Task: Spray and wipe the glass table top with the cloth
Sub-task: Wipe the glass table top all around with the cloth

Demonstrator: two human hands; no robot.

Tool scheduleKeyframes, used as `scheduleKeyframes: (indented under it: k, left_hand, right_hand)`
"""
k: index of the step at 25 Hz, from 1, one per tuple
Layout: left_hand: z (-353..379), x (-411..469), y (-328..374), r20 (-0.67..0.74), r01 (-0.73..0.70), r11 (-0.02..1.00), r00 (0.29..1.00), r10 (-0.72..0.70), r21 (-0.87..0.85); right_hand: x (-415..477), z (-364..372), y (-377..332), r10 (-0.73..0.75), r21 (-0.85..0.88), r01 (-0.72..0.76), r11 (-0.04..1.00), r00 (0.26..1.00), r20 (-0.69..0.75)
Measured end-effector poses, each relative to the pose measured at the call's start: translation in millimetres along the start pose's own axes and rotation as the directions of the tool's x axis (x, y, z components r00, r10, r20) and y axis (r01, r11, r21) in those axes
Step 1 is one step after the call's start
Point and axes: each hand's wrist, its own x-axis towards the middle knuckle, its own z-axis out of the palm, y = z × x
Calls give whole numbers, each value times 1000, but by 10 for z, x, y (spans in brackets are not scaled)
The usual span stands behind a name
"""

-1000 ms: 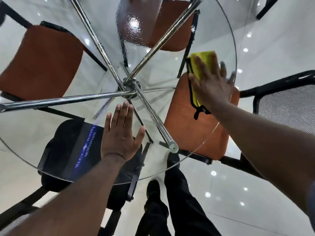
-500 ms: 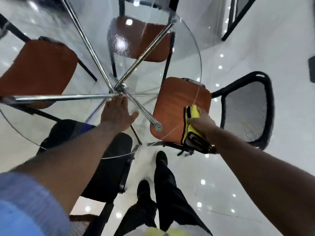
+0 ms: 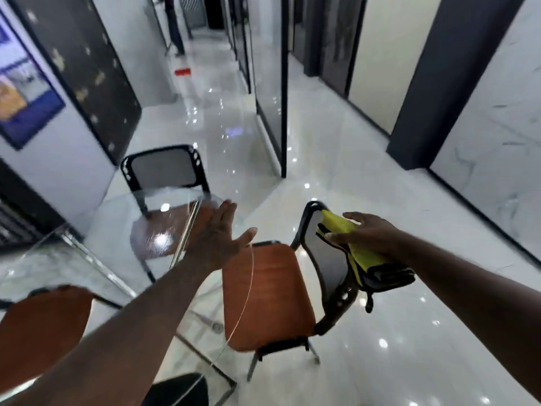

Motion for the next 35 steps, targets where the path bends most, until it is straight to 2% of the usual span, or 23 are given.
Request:
scheduleKeyframes:
  k: [3,6,11,15,21,25,30,35]
  left_hand:
    - [-110,471,778,51,-142,989,989,140,30]
    - [1,866,1671,10,-231,972,973,231,35]
    - [415,1326,2892,34,-306,952,952,305,23]
    - [796,1727,3595,90,-338,941,938,335,28]
    - [1147,2639,3882,36,-321,947,947,320,17]
    - [1296,3388,3900,-9,-334,943,943,334,-4]
    - [1117,4293,3791,-47,-272,962,961,272,2]
    - [1029,4845,3489,-62,-155,987,986,157,40]
  right_hand:
    - [-76,-847,383,-4,-10,3,1000,995,-97]
    - [-157,-1794,967,-25,-25,21,999,981,-194]
    - [-123,-2976,1762,-109,-144,61,988,930,-351]
    - [202,-3541,2077,-173,-204,102,974,912,-371]
    - [1160,-3985,2051,-226,-229,147,962,901,-370]
    - [1946,-4161,1774,-232,-258,149,955,915,-330]
    - [2874,-4387,1320,-322,-264,242,933,892,-319]
    - [3854,-4410,917,-383,-240,329,914,894,-232]
